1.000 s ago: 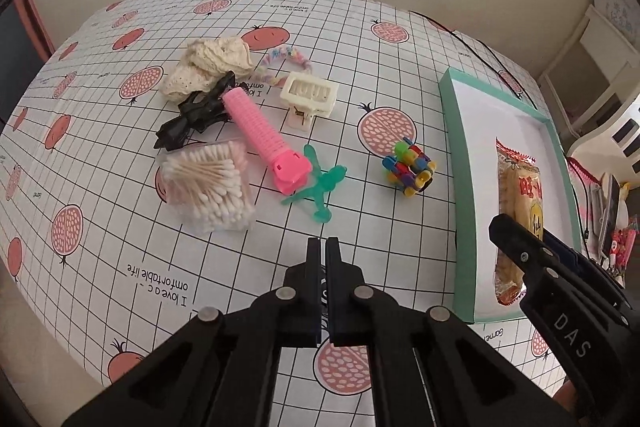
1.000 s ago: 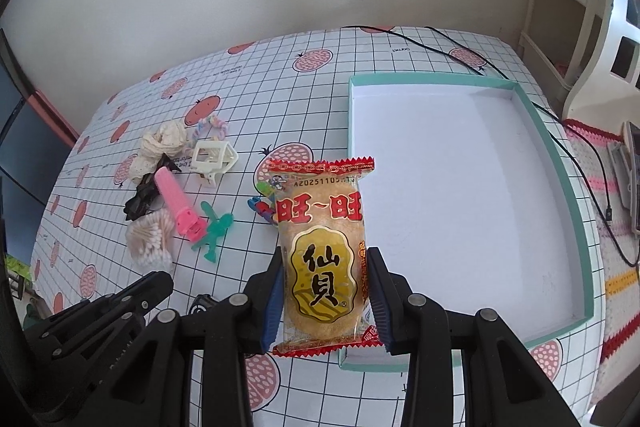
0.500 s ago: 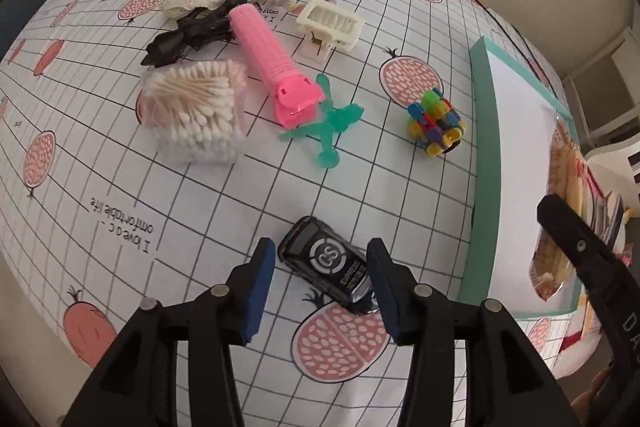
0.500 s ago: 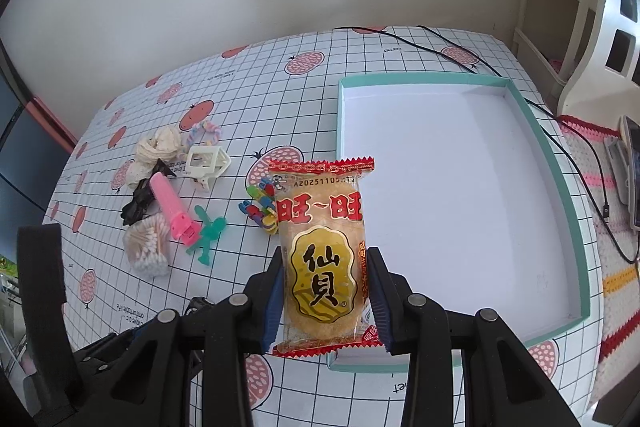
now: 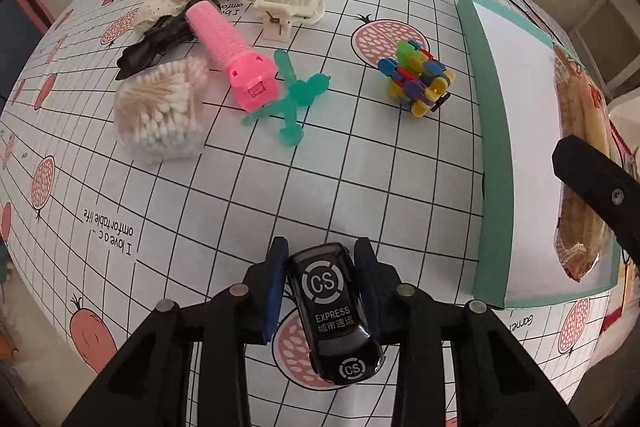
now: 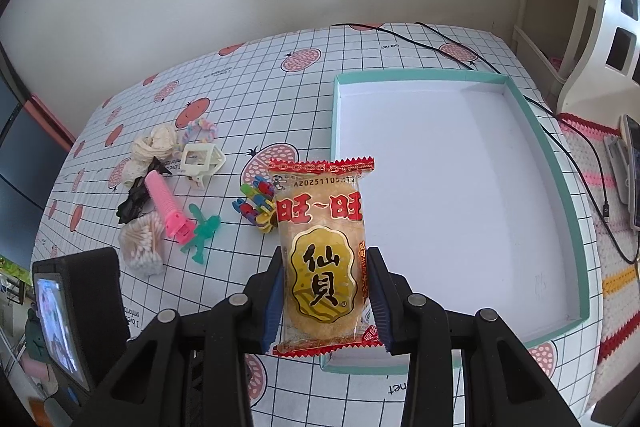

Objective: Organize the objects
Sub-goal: 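Lift the black car with the left gripper while the right gripper lifts the cracker packet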

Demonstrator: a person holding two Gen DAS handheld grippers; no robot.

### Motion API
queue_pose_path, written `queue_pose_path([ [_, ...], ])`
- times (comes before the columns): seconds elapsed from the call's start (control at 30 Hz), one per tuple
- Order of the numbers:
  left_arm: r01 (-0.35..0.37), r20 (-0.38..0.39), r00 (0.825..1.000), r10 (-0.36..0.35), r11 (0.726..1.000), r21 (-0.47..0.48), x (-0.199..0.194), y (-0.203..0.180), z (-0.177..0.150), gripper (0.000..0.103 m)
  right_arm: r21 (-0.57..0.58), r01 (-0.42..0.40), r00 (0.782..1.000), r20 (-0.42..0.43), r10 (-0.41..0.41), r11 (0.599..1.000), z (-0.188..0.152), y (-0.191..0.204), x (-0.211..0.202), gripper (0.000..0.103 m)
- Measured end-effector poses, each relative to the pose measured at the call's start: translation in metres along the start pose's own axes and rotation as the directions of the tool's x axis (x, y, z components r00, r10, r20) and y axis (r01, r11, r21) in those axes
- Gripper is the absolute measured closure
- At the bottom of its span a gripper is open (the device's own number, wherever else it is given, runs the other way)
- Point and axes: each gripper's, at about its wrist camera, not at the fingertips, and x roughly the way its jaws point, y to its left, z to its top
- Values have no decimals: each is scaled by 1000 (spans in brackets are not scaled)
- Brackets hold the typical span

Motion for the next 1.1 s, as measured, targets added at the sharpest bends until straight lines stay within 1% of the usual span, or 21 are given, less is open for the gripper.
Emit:
queue_pose_path([
  [0.1, 10, -3, 1000, -10, 1000, 8, 1, 0, -1, 68, 2, 1, 1000, -1, -1, 1000, 0, 0, 1, 63],
  [0.17, 32, 4, 999, -32, 999, -6, -1, 3, 0, 70, 6, 0, 1000, 2, 0, 1000, 0, -1, 1, 63],
  [0.27, 52, 37, 998, -52, 999, -7, -9, 3, 2, 70, 7, -8, 1000, 12, 8, 1000, 1, -2, -2, 63],
  [0.33, 52, 57, 997, -52, 999, 5, -14, 2, 2, 71, 6, -5, 1000, 18, 5, 1000, 1, -3, -3, 63],
  [0.43, 77, 82, 994, -76, 997, -3, -20, 2, 3, 71, 12, -4, 1000, 27, 4, 1000, 3, -8, -4, 63],
  [0.5, 84, 106, 991, -85, 996, 6, -27, 1, 1, 103, 18, -3, 999, 34, 3, 1000, 4, -11, -6, 63],
  [0.53, 93, 118, 989, -93, 996, 9, -30, 1, 1, 100, 21, -2, 999, 36, 1, 1000, 5, -13, -6, 63],
  [0.67, 104, 131, 986, -107, 994, 30, -39, 1, 12, 100, 28, 9, 999, 36, -10, 1000, 7, -21, -5, 63],
  [0.73, 124, 122, 984, -127, 992, 27, -41, 4, 12, 100, 34, 9, 999, 34, -10, 999, 7, -24, -5, 63],
  [0.83, 167, 108, 979, -173, 984, 59, -47, 4, 8, 100, 29, 13, 999, 36, -14, 1000, 6, -27, -7, 63],
  [0.87, 167, 108, 979, -174, 984, 68, -49, 5, 5, 100, 27, 16, 999, 37, -17, 1000, 6, -28, -8, 63],
  [0.9, 157, 108, 980, -164, 985, 70, -50, 5, 2, 99, 29, 17, 999, 39, -18, 999, 6, -29, -9, 63],
  [0.93, 155, 107, 981, -161, 986, 57, -50, 9, -1, 94, 33, 15, 999, 41, -16, 999, 6, -31, -10, 63],
  [0.97, 177, 97, 979, -180, 984, 32, -49, 14, -3, 82, 40, 10, 999, 43, -11, 999, 6, -33, -12, 63],
  [1.0, 203, 83, 976, -202, 979, 3, -47, 19, -5, 73, 46, 4, 999, 45, -6, 999, 5, -34, -13, 63],
  [1.03, 220, 72, 973, -218, 975, -25, -46, 24, -8, 57, 47, -1, 999, 46, -1, 999, 5, -34, -15, 63],
  [1.07, 228, 72, 972, -225, 973, -44, -46, 27, -12, 52, 45, -3, 999, 48, 1, 999, 5, -34, -16, 63],
  [1.1, 227, 76, 972, -223, 973, -50, -46, 28, -15, 52, 39, -4, 999, 51, 2, 999, 5, -33, -17, 63],
])
